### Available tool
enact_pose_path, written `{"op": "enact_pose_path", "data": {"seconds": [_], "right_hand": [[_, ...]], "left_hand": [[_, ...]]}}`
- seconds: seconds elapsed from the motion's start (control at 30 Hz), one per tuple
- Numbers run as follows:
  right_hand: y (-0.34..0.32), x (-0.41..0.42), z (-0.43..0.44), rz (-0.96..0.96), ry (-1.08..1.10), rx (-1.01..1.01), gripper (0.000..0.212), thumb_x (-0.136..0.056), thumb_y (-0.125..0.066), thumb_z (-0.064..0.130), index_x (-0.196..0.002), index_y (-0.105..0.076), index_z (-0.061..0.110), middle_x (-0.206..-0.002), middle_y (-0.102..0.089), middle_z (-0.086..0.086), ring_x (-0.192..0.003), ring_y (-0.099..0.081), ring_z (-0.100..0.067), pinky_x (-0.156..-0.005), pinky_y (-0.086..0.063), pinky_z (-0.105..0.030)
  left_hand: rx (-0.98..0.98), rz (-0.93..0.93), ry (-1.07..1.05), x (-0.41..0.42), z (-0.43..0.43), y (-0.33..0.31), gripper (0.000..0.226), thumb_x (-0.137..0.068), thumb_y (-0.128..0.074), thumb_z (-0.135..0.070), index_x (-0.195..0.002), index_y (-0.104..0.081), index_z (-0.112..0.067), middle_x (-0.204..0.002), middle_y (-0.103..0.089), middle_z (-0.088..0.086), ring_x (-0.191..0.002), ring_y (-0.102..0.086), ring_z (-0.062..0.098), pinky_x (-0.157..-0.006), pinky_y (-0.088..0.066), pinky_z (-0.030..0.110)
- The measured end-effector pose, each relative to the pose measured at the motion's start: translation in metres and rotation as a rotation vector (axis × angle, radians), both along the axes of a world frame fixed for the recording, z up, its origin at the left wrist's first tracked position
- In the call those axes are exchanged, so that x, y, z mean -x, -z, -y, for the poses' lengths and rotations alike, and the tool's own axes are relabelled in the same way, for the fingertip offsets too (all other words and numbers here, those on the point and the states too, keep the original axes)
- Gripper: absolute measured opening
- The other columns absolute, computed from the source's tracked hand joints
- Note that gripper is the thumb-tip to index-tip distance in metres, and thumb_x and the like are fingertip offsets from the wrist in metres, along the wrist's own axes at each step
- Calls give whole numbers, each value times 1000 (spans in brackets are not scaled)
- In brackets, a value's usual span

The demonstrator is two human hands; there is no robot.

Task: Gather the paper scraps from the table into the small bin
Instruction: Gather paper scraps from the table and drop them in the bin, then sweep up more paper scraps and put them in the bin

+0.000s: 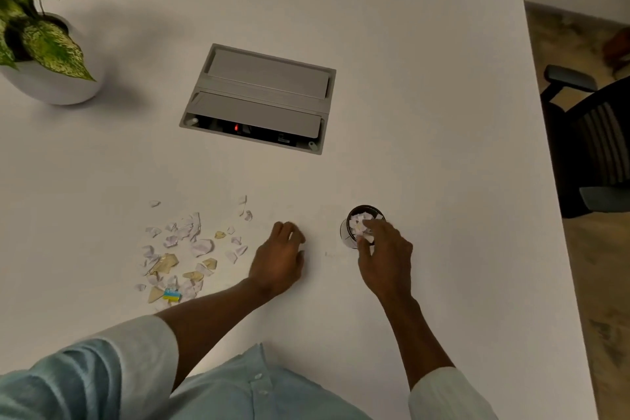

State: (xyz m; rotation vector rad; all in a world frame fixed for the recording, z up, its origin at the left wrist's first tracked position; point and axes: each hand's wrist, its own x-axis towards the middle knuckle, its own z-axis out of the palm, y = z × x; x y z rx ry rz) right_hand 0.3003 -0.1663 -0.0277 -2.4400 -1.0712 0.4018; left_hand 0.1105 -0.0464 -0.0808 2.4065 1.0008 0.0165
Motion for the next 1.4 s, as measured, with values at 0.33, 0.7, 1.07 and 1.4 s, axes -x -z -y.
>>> {"op": "enact_pose_path", "data": {"seconds": [0.33,0.7,1.07,1.4], "right_hand": [[37,-5,-18,105,-255,525,77,-98,-17,74,-159,-26,27,-169,-24,2,-158,-16,-19,-123,-4,-64],[13,0,-36,213,-134,390,41,-99,-49,54,-121,-63,22,-128,-64,0,-125,-55,-25,-113,-33,-51],[22,64,-31,128,-352,213,29,-94,-57,1,-118,-68,13,-116,-62,-4,-108,-62,-21,-77,-58,-35],[69,62,-25,188,-408,471,36,-88,-57,-9,-118,-61,11,-126,-54,-8,-119,-53,-25,-83,-56,-32]], "left_hand": [[40,-364,191,87,25,38,100,-102,-54,-56,-166,4,-6,-170,30,15,-158,27,31,-130,7,39],[67,-306,170,90,24,46,103,-96,-68,-51,-167,-8,-6,-171,27,12,-159,24,29,-126,8,35],[164,-296,201,100,18,49,122,-87,-80,-44,-167,7,-12,-168,38,6,-157,33,25,-132,2,37],[131,-366,246,102,19,49,142,-74,-93,-24,-164,16,-9,-164,43,14,-150,43,31,-129,9,41]]}}
